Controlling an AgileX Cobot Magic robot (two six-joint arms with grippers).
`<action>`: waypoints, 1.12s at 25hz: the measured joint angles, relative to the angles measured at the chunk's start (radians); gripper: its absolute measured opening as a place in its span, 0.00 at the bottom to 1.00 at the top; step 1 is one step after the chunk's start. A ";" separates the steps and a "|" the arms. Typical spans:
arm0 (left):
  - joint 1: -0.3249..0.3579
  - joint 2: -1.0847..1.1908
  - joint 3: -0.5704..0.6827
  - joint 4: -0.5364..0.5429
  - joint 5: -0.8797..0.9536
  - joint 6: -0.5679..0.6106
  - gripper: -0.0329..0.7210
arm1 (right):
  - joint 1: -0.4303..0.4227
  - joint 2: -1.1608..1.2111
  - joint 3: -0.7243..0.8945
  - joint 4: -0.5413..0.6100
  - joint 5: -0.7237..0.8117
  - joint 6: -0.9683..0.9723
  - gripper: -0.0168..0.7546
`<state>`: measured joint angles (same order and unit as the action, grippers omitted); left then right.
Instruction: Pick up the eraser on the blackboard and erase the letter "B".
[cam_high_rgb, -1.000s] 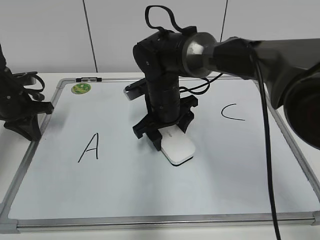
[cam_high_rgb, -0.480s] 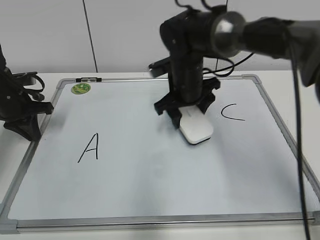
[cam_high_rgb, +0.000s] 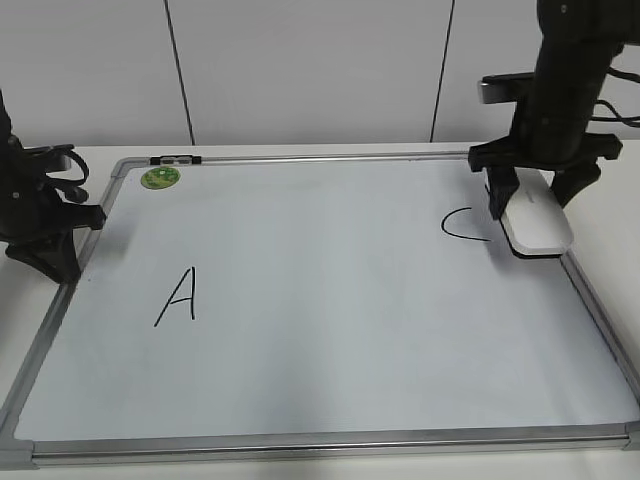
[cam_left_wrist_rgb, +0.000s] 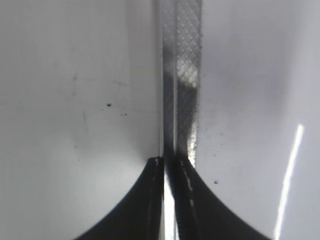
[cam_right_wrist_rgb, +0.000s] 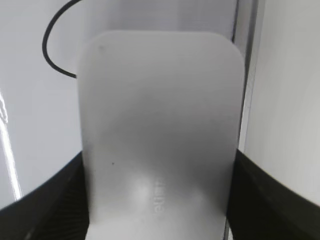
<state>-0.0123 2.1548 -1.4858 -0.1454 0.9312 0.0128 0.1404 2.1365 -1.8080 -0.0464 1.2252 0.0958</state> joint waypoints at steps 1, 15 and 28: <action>0.000 0.000 0.000 0.000 0.000 0.000 0.11 | -0.013 0.000 0.003 0.011 0.000 -0.008 0.69; 0.000 0.000 0.000 0.000 0.002 0.000 0.12 | -0.070 -0.002 0.005 0.003 0.000 -0.042 0.69; 0.000 0.000 0.000 0.000 0.004 0.000 0.12 | -0.070 0.008 0.005 0.003 0.000 -0.042 0.69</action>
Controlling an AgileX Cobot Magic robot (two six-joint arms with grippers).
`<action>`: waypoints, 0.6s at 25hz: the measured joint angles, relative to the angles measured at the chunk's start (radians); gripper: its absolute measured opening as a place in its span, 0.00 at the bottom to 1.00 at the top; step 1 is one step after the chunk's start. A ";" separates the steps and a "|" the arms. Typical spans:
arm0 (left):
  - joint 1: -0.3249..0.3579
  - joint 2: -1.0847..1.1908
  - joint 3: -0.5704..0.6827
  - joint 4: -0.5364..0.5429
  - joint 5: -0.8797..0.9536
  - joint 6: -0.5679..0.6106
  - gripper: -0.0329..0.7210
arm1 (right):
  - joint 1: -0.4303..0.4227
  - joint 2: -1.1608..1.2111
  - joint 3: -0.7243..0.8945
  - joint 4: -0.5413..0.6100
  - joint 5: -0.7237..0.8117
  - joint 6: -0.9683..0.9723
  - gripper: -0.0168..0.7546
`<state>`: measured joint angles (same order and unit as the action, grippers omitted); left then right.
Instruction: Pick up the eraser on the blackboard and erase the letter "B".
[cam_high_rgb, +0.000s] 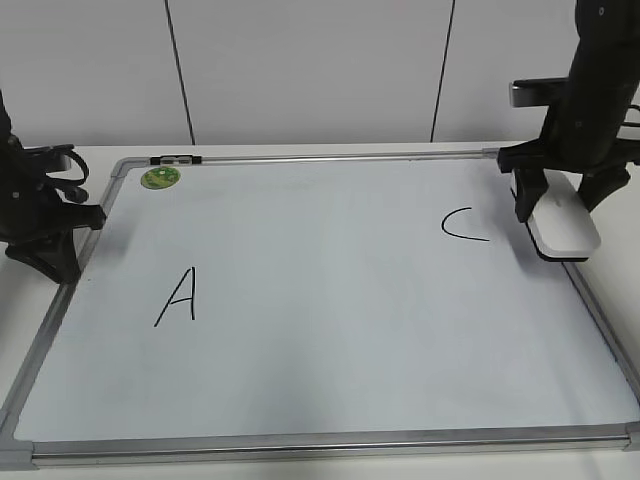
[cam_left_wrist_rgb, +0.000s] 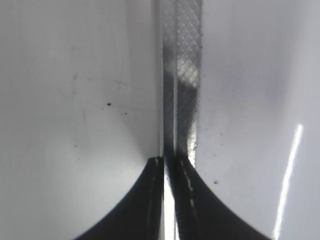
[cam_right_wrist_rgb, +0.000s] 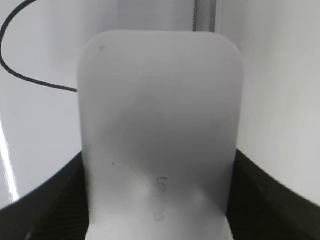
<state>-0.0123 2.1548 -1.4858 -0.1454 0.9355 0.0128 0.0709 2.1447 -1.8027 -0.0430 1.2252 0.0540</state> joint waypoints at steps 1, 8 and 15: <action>0.000 0.000 0.000 0.000 0.000 0.000 0.12 | 0.000 0.005 0.000 0.002 0.000 0.000 0.69; 0.000 0.000 0.000 0.000 0.000 0.000 0.12 | 0.000 0.056 0.000 0.018 -0.001 -0.002 0.69; 0.000 0.000 0.000 0.000 0.000 0.000 0.12 | 0.000 0.066 0.000 0.020 -0.001 -0.002 0.69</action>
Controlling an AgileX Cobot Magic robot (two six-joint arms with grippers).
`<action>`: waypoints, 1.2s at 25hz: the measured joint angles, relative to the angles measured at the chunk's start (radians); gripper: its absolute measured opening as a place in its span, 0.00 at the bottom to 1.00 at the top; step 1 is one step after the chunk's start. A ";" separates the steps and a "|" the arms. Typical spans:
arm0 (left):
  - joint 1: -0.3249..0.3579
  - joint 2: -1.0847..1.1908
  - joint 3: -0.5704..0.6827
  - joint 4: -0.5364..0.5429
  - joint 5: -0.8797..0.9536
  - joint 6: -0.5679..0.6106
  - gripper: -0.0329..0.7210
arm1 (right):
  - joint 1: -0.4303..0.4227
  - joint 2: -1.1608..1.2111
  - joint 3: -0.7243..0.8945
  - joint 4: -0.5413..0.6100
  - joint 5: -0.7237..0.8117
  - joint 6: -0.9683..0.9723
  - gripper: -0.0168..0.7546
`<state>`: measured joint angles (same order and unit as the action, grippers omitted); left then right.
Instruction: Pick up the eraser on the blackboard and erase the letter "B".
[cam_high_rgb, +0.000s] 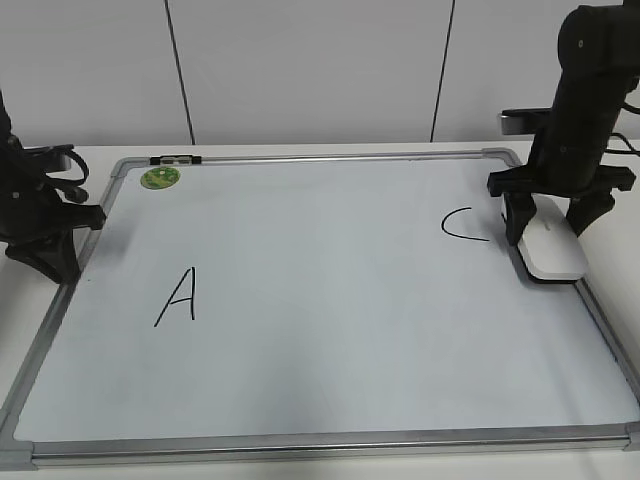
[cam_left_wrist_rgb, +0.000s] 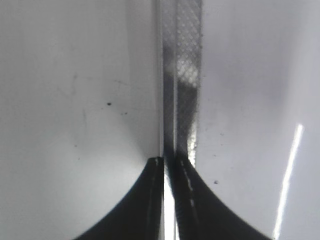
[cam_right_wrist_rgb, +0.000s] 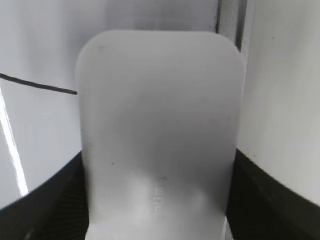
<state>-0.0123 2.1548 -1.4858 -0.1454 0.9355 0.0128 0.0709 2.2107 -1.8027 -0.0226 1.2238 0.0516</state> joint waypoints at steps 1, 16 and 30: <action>0.000 0.000 0.000 -0.002 0.000 0.000 0.12 | 0.000 0.002 0.000 0.000 0.000 0.000 0.69; 0.000 0.000 0.000 -0.003 0.000 0.000 0.12 | 0.000 0.030 0.002 0.000 -0.002 -0.001 0.69; 0.000 0.000 0.000 -0.011 0.000 0.000 0.12 | 0.000 0.030 0.002 0.000 -0.003 -0.001 0.74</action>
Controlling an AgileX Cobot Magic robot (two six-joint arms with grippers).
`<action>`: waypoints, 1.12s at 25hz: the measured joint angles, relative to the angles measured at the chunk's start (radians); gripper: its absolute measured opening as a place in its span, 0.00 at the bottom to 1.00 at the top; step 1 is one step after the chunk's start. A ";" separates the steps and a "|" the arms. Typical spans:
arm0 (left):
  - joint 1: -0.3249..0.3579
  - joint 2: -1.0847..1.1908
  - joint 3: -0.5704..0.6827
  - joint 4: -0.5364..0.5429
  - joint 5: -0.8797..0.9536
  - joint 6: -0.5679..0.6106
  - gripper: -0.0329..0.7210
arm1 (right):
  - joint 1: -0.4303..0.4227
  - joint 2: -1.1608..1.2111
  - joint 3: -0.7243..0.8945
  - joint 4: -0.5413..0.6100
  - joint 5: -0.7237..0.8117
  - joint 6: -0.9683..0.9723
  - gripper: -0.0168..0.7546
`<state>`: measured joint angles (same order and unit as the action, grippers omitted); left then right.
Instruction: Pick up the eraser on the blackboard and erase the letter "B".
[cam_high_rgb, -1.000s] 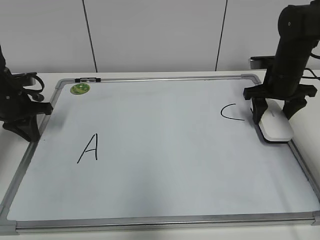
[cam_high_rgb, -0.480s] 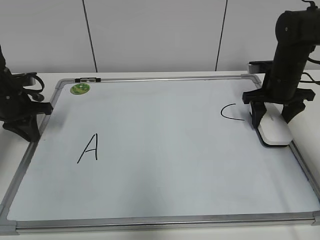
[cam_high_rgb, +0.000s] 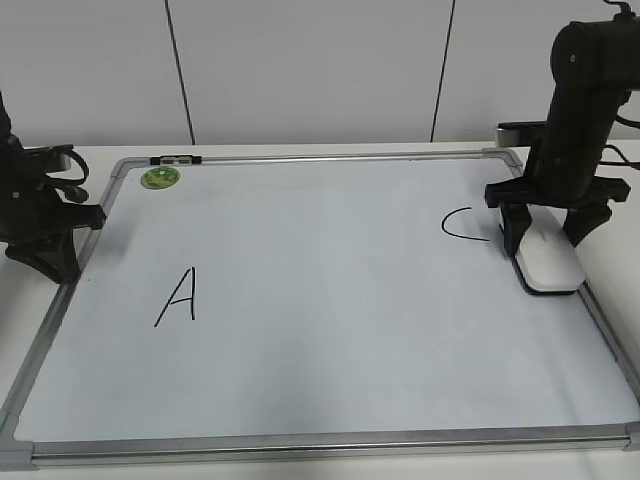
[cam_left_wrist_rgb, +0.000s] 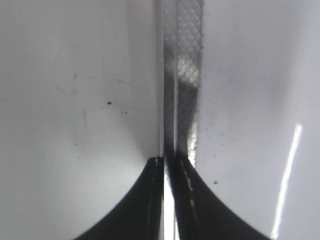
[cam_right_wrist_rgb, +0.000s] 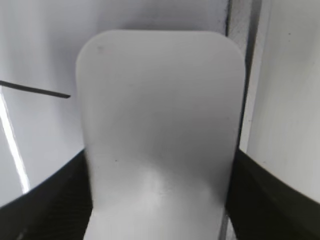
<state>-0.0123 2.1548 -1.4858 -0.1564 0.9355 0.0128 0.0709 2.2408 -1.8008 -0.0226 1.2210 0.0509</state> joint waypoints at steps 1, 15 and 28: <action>0.000 0.000 0.000 0.000 0.000 0.000 0.12 | 0.000 0.000 0.000 0.001 0.000 0.000 0.75; 0.000 -0.002 0.000 -0.004 0.023 0.000 0.20 | 0.000 -0.050 0.000 0.001 0.000 0.000 0.82; 0.000 -0.129 -0.029 0.019 0.169 -0.002 0.78 | 0.000 -0.185 0.007 0.044 0.000 0.000 0.78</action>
<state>-0.0123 2.0257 -1.5145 -0.1374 1.1050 0.0109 0.0709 2.0560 -1.7940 0.0216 1.2210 0.0509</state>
